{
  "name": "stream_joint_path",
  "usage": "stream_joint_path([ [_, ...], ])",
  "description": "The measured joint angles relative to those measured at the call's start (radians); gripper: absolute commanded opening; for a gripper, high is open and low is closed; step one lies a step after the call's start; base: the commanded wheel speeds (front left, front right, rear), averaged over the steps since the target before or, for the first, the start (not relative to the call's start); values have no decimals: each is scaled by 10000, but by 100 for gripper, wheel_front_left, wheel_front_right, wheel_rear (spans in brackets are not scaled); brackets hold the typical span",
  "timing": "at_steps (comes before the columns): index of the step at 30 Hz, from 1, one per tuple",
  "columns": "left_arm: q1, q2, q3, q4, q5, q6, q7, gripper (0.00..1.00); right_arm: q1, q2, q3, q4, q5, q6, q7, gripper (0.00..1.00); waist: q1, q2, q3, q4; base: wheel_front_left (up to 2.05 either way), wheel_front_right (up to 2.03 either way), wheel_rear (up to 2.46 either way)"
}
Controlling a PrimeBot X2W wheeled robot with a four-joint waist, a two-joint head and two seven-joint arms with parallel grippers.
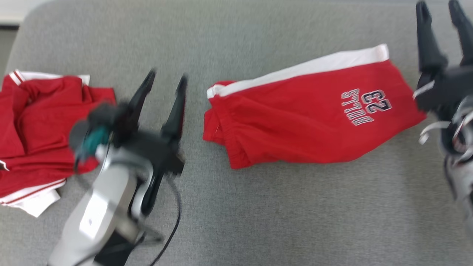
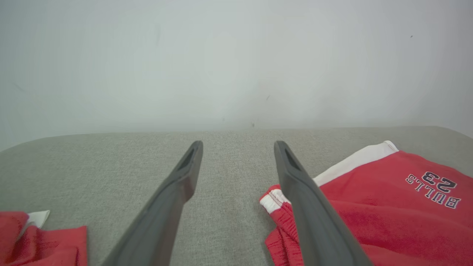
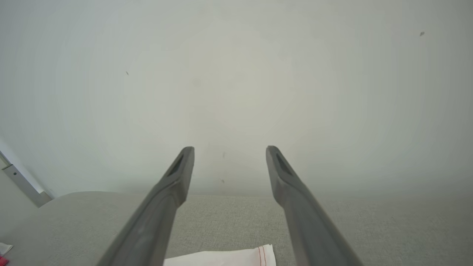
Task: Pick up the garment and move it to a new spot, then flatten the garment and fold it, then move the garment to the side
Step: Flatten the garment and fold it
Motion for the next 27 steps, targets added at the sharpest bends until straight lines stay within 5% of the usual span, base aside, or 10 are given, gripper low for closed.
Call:
stream_joint_path([
  [6,1896,702,-10,-899,437,180,-700,100,2313,669,-163,-1149,-610,-825,-1908,100,-1,0,-909,-297,0,0,0],
  [10,2843,832,71,-1200,449,326,-702,100,3664,1049,-199,-1601,-671,-1185,-1944,100,-1,0,-1456,-516,0,0,0],
  [27,6343,1214,1212,-1952,-115,662,-711,100,6439,2201,-466,-2395,-859,-1620,-1875,100,0,-1,-3348,-1787,0,0,0],
])
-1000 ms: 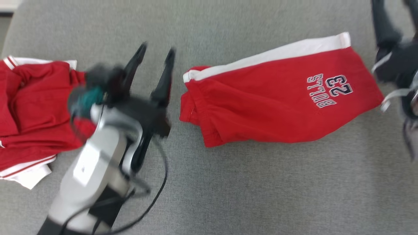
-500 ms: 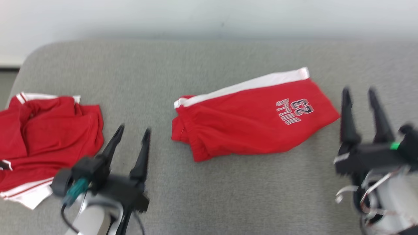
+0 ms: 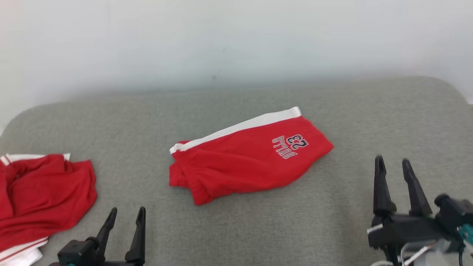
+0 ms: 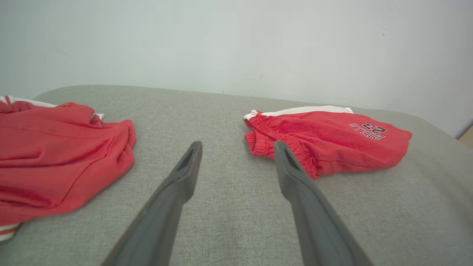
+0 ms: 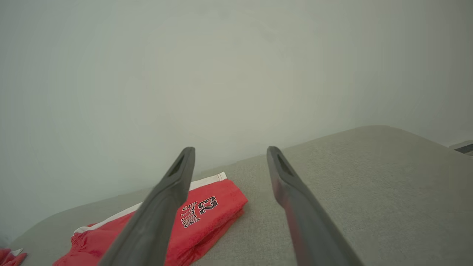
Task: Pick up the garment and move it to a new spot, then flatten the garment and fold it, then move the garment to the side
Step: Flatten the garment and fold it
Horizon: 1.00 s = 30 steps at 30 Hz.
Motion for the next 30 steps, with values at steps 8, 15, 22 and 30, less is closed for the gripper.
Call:
stream_joint_path([
  [8,228,-8,232,-761,77,69,0,100,846,107,-159,104,105,-6,0,100,0,1,-427,-464,0,0,0],
  [15,520,-10,274,-980,98,69,2,100,843,174,-176,-8,105,-6,0,100,1,2,-382,-504,0,0,0],
  [22,554,-36,261,-1235,196,71,130,100,840,151,-282,-90,261,15,0,100,1,3,-257,-380,0,0,0],
  [30,528,-82,199,-1473,284,71,422,100,22,-502,-297,-21,642,305,1198,100,2,3,-15,-119,0,0,0],
])
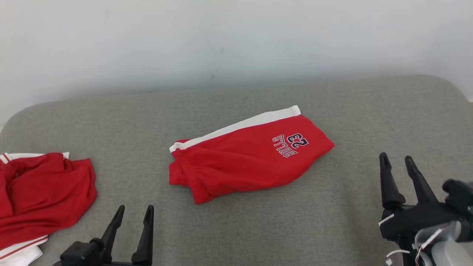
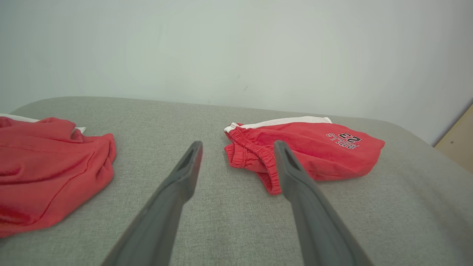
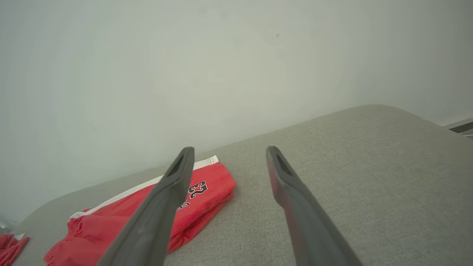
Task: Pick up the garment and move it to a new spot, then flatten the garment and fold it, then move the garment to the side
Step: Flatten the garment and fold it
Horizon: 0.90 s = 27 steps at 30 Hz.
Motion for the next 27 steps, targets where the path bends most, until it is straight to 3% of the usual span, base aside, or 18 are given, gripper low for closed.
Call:
stream_joint_path([
  [4,-18,-46,-98,-33,0,0,153,100,-681,-581,263,493,251,203,1448,100,1,0,129,178,0,0,0],
  [11,-606,-320,-598,61,180,-148,644,100,-2243,-1206,351,1440,556,222,3438,100,1,0,362,600,0,0,0],
  [18,-1816,-796,-1356,986,-56,-857,1758,100,-3510,-1323,328,2406,863,130,4665,100,0,0,697,1067,0,0,0],
  [27,-3342,-1582,-1816,2374,-240,-1283,2752,100,-4553,-1551,529,3375,851,-40,5724,100,2,0,1470,1435,0,0,0],
])
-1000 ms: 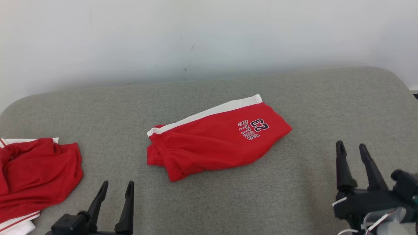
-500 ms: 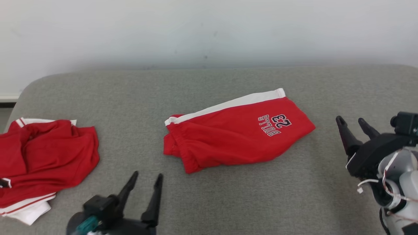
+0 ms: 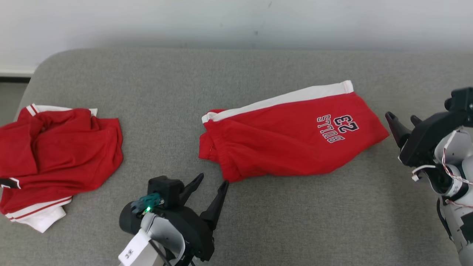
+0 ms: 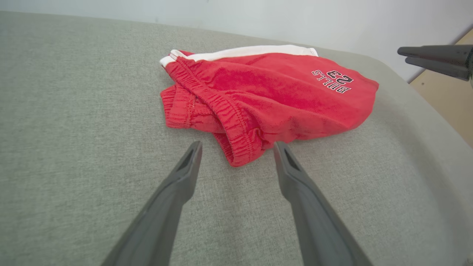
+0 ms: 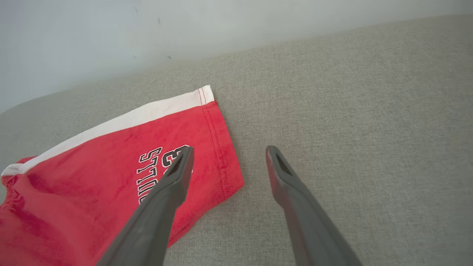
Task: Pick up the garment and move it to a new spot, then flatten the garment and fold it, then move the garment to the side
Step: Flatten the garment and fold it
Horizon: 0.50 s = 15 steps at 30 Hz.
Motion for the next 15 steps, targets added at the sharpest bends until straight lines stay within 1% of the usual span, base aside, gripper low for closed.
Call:
stream_joint_path([
  [4,-548,-140,-245,673,35,-290,332,100,-516,36,186,174,-8,0,295,100,0,0,552,130,0,0,0],
  [11,-1164,-288,-190,1469,40,-320,384,100,-1112,73,288,589,-17,-2,408,100,0,0,1276,179,0,0,0],
  [15,-1555,-410,-182,1756,35,-487,284,100,-1176,59,291,880,-73,0,479,100,-1,1,1568,161,0,0,0],
])
